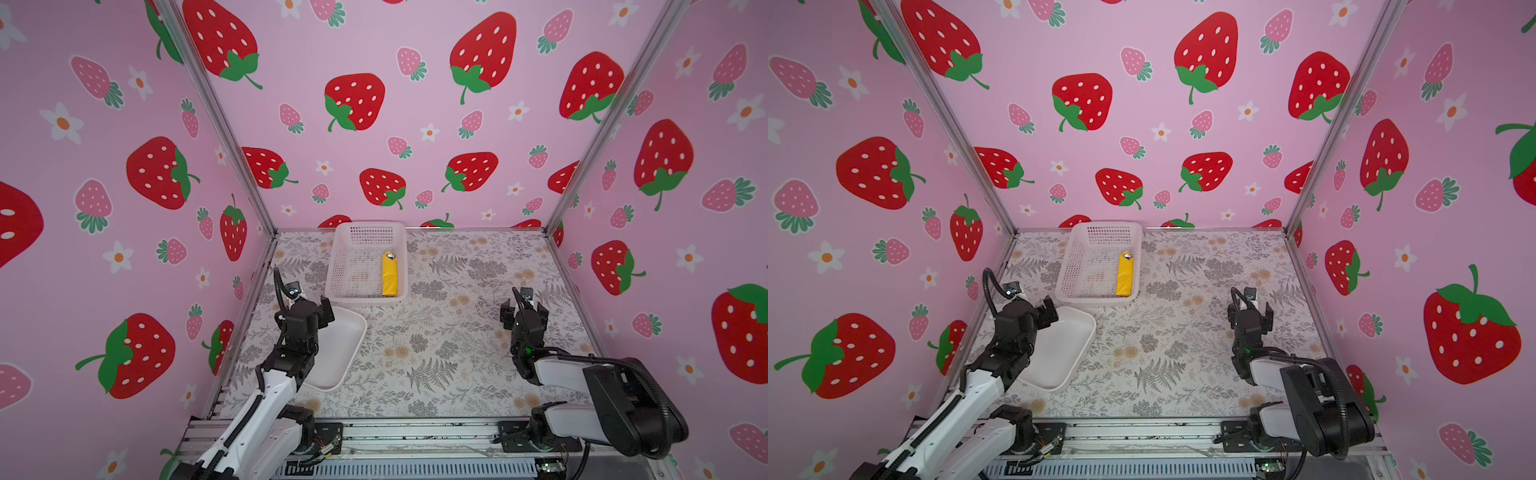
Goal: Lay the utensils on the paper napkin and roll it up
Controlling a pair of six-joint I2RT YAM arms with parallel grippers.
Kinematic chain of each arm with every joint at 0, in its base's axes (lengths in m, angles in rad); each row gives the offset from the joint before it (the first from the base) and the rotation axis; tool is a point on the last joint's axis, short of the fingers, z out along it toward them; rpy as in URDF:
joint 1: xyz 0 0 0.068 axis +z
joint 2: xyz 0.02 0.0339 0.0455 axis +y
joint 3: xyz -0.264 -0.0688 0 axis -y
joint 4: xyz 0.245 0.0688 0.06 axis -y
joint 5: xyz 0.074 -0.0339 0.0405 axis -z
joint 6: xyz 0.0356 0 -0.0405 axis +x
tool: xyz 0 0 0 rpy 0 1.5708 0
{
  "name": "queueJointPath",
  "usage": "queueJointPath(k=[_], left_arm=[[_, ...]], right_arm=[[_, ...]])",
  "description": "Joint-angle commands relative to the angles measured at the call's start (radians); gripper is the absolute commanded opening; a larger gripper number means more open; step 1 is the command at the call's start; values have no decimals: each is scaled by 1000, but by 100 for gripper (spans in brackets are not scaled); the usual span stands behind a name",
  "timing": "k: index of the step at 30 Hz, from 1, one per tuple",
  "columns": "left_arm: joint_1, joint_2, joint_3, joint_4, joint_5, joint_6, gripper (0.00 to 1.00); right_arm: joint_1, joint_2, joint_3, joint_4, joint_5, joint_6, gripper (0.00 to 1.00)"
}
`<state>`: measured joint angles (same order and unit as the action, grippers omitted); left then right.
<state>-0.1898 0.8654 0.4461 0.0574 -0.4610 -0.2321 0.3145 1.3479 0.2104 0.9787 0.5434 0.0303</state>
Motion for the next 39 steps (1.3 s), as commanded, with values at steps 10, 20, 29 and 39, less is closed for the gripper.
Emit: queueJointPath(k=[10,20,29,39], left_arm=[[23,158,-56,229,0,75,99],[45,331,-77,498,88,146,99],[88,468,-71,640,161,185,99],[145,566,-109,822,195,173,100]], right_arm=[[-110,275,-144,746,-235,-81,85],[-139,231,32,333,-143,4,100],[-139,233,30,339,-143,2,100],[-139,232,30,339,-143,2,100]])
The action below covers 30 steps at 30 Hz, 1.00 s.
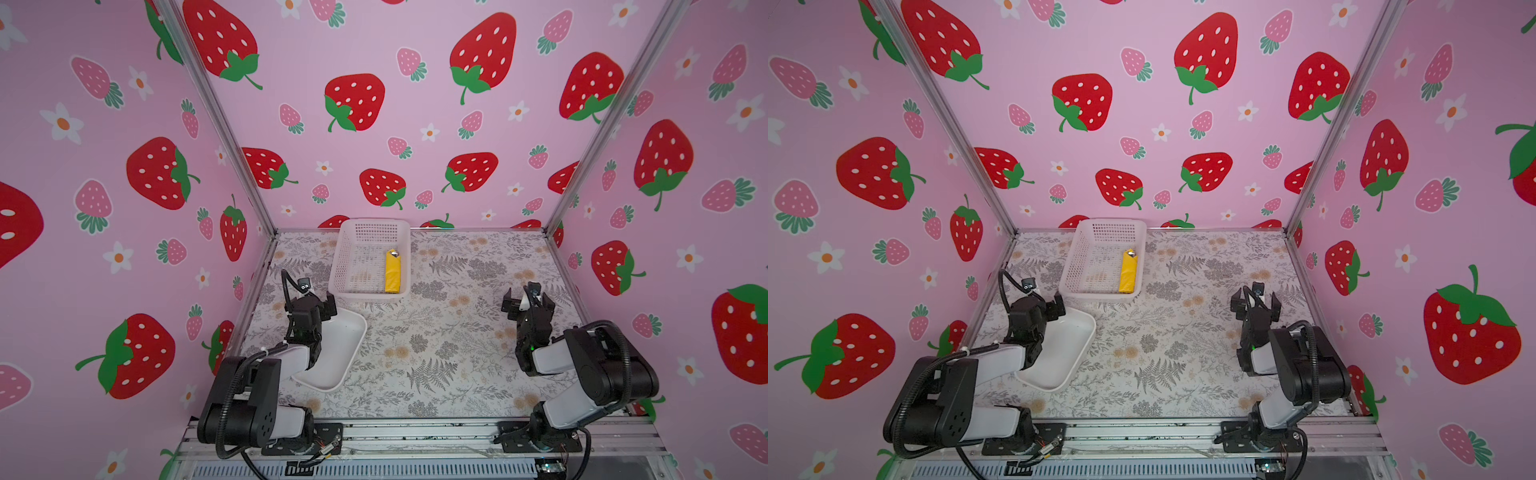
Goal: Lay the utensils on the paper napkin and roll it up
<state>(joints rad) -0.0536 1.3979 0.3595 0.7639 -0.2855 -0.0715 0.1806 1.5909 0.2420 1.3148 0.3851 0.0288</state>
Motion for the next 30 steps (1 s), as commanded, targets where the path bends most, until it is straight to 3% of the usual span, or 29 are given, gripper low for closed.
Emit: queueJointPath(k=[1,5,7,11,30], left_arm=[[10,49,-22,130,20,12,100],[12,151,-23,239,-14,1,99],[14,125,12,120,-10,-9,99],[16,147,71,43,-30,-15,99],[16,147,69,48,-29,-14,99]], right_arm=[[-6,-10,-1,3,15,3,100],[-6,-10,-1,3,17,3,100],[-5,-10,-1,3,16,4,100],[-5,-11,-1,3,17,4,100],[-5,-10,-3,5,14,4,100]])
